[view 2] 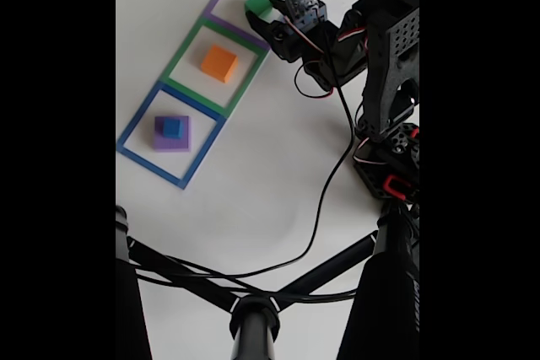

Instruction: Tower of hanoi

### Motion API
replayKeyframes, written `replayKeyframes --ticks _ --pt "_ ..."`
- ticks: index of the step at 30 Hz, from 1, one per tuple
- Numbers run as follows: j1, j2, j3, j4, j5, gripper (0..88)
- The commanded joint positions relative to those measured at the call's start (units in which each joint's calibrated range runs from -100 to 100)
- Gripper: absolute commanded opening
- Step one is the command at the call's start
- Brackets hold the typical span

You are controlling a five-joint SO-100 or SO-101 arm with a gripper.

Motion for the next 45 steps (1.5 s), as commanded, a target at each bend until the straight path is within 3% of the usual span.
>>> replayKeyframes --ticks 1,18,26,31,36,39,45 --pt "-0.44 0.16 -1.06 -2.33 0.0 7.7" --pt "0.42 2.67 -1.7 -3.95 0.0 23.8" --pt "0.71 -9.69 2.85 1.4 0.0 26.8" --pt "1.76 -28.1 4.85 20.1 0.0 25.6" --pt "1.28 -47.8 -0.15 48.12 0.0 16.0" --pt "-0.63 -57.16 -8.15 67.39 0.0 7.1" --pt "-6.29 -62.57 -36.06 108.12 0.0 0.2"
